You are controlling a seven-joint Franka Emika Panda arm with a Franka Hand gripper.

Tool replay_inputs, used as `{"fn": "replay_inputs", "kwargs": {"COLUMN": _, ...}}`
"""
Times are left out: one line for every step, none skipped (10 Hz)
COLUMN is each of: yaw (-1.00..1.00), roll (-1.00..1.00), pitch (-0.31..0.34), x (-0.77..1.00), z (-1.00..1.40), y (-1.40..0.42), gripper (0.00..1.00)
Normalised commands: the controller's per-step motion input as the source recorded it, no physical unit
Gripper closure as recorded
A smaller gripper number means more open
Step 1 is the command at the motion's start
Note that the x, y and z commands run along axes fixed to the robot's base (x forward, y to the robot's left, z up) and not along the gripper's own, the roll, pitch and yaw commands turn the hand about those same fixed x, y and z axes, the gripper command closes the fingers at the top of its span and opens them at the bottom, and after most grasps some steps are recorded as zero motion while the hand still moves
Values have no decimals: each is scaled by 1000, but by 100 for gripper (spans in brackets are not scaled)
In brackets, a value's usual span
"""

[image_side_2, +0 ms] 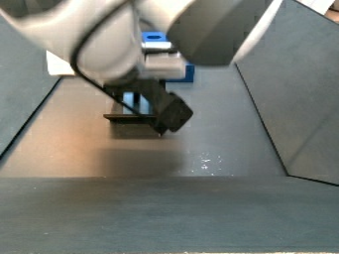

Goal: Pick up the square-circle object. Move up. Place the square-circle object on the fixture. Regrasp the square-circle object. Rotate the square-circle object. Move to above the board. Insert the square-circle object.
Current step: Regrasp the square-circle object.

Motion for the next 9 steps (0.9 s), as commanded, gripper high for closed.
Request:
{"fn": "replay_inputs", "kwargs": {"yaw": 1, "roll": 54, "pitch": -12, "x": -27, "z": 1000, "y": 3, "gripper": 0}}
{"fn": "replay_inputs", "kwargs": {"yaw": 13, "roll": 54, "pitch": 0, "x": -31, "z": 1000, "y": 4, "gripper": 0}}
{"fn": "replay_inputs", "kwargs": {"yaw": 19, "roll": 50, "pitch": 17, "x": -32, "z": 929, "y": 5, "gripper": 0}}
{"fn": "replay_inputs", "kwargs": {"yaw": 22, "roll": 46, "pitch": 35, "x": -29, "z": 749, "y": 7, "gripper": 0}}
{"fn": "replay_inputs", "kwargs": {"yaw": 19, "roll": 43, "pitch": 58, "x": -25, "z": 500, "y": 8, "gripper": 0}}
{"fn": "replay_inputs", "kwargs": {"yaw": 13, "roll": 41, "pitch": 75, "x": -22, "z": 316, "y": 9, "gripper": 0}}
{"fn": "replay_inputs", "kwargs": {"yaw": -19, "roll": 42, "pitch": 26, "x": -1000, "z": 0, "y": 0, "gripper": 0}}
{"fn": "replay_inputs", "kwargs": {"yaw": -39, "roll": 18, "pitch": -8, "x": -1000, "z": -54, "y": -3, "gripper": 0}}
{"fn": "replay_inputs", "kwargs": {"yaw": -53, "roll": 31, "pitch": -45, "x": -1000, "z": -17, "y": -2, "gripper": 0}}
